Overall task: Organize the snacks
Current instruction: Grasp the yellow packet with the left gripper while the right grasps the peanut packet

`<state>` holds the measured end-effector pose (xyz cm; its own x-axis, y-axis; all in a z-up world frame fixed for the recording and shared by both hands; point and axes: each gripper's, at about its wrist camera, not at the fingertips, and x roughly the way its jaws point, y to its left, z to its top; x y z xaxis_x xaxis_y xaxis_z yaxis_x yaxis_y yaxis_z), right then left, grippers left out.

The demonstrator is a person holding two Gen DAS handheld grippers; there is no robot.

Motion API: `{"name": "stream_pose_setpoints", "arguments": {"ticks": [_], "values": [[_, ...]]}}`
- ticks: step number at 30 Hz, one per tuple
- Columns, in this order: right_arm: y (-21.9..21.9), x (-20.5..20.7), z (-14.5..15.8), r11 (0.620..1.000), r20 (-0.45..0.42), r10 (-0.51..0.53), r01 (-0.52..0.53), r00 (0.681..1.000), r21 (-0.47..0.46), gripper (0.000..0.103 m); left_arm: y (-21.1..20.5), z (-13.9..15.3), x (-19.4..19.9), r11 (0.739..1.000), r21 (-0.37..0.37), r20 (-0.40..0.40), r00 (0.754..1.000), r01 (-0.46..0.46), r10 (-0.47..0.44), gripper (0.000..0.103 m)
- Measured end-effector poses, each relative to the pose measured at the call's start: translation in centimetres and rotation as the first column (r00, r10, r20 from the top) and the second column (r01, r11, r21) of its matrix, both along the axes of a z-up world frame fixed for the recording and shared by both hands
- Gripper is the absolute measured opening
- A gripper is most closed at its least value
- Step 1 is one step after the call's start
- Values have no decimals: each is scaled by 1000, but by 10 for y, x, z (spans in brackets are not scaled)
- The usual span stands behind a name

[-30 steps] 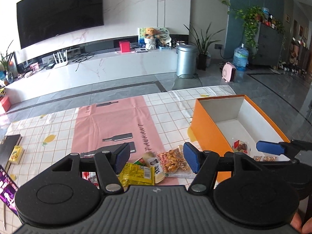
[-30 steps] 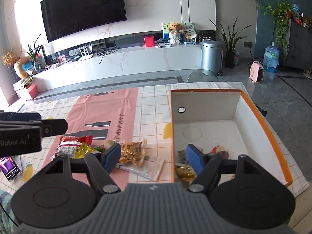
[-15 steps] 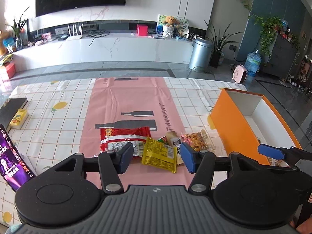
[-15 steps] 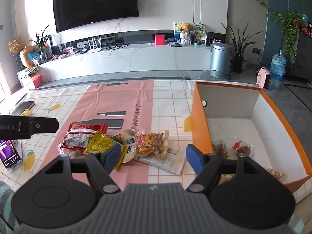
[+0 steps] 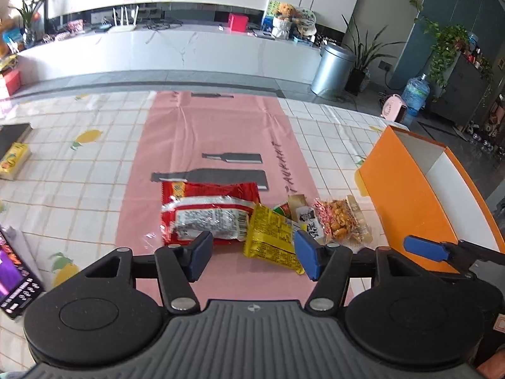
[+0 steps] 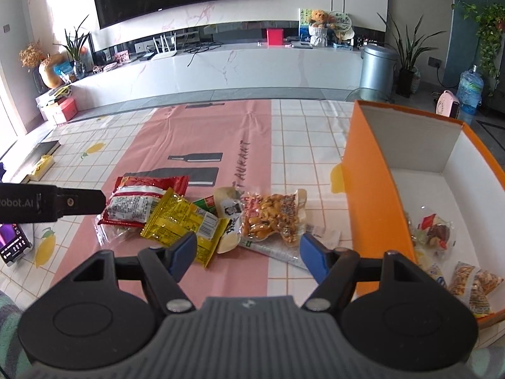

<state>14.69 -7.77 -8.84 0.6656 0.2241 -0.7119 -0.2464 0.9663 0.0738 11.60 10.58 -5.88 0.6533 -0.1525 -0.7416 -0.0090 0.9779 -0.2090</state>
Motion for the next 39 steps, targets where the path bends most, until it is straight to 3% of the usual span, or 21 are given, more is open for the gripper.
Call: {"name": "stream_pose_setpoints", "arguments": {"ticks": [8,13,15,18,24,28,32,36,39], "values": [[4,35,-26,997,-22,0,-2,1000,-77,60,-12,-35,22,999,-34,-63,998,-6,4,70],[-1,55,-36,999,-33,-30,28,999,-44,60,-11,-53,37,998,-41,-116,992,-49,43,70],[2,61,-39,999,-32,-17,16,999,-41,64,-10,-60,41,997,-49,-134,989,-63,56,70],[5,68,-46,999,-15,-6,5,1000,-46,79,-7,-67,45,994,-83,-146,988,-70,57,70],[4,83,-63,999,-16,11,-12,1000,-50,82,-10,-82,49,993,-94,-166,985,-65,49,70],[-1,94,-75,1000,-56,3,-4,998,-13,90,-10,-85,50,990,-120,-145,988,-68,50,70],[2,95,-80,1000,-46,18,-17,999,10,87,-14,-85,51,993,-106,-121,992,-54,42,68],[8,89,-80,999,-14,31,-32,999,-20,75,-17,-83,49,992,-117,-103,994,-42,30,49],[4,83,-75,999,-15,35,-35,999,19,65,-19,-76,45,994,-100,-78,997,-30,22,38]]}}
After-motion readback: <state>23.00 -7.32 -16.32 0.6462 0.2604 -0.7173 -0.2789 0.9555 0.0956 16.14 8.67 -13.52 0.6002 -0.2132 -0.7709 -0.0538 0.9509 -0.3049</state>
